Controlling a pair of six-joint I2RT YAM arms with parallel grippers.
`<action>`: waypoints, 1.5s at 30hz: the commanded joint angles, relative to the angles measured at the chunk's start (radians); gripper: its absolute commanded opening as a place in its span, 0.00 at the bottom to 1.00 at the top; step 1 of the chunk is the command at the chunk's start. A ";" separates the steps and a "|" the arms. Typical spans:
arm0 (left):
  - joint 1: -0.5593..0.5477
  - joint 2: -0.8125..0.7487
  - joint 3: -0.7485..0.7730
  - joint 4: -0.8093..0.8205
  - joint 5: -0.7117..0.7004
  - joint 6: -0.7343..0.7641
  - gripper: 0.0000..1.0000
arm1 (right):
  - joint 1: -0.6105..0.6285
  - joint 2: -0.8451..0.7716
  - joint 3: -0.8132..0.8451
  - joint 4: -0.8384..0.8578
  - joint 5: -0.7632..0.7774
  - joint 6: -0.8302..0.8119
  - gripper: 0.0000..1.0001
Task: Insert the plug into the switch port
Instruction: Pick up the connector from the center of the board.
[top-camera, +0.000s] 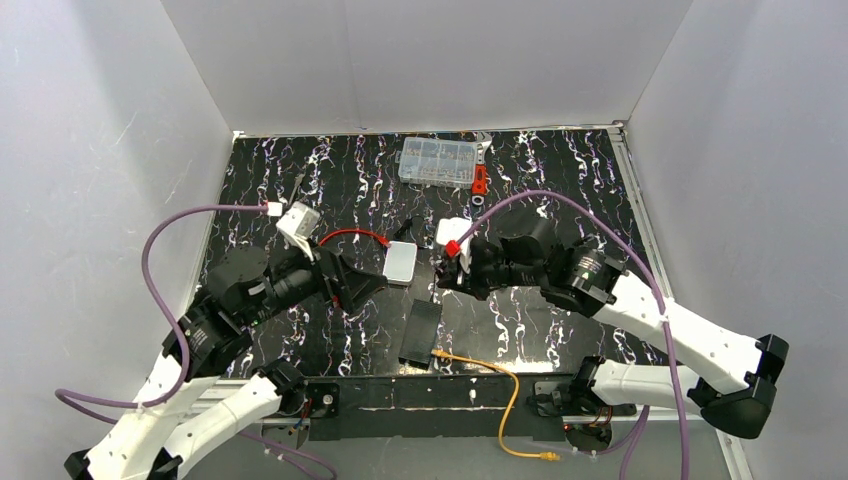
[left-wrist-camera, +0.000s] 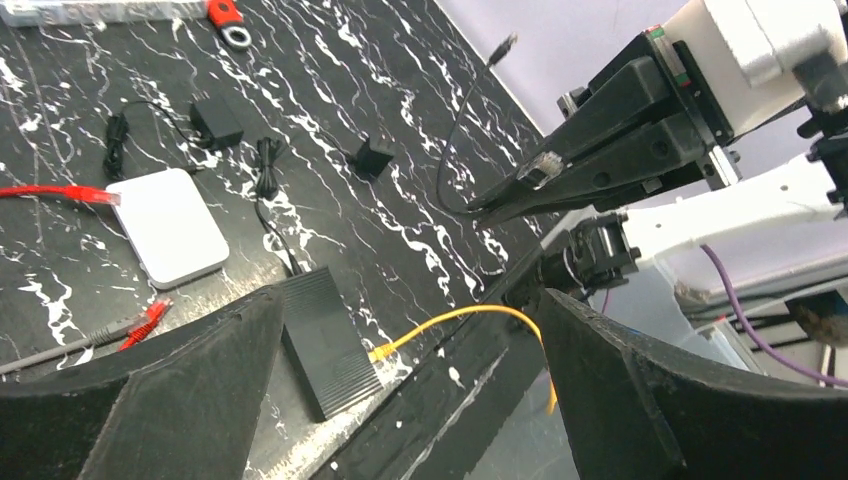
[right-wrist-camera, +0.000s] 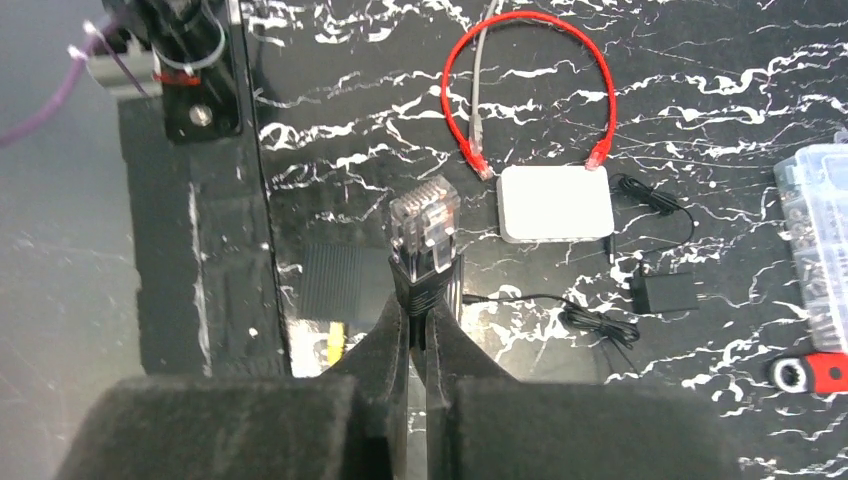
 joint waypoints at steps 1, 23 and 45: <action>0.003 0.045 0.075 -0.073 0.128 0.061 0.98 | 0.047 -0.011 0.003 -0.039 0.050 -0.152 0.01; 0.002 0.178 0.123 -0.158 0.315 0.153 0.98 | 0.158 0.215 0.266 -0.184 -0.003 -0.103 0.01; 0.002 0.182 0.130 -0.113 0.323 0.195 0.49 | 0.157 0.366 0.412 -0.283 -0.115 -0.019 0.01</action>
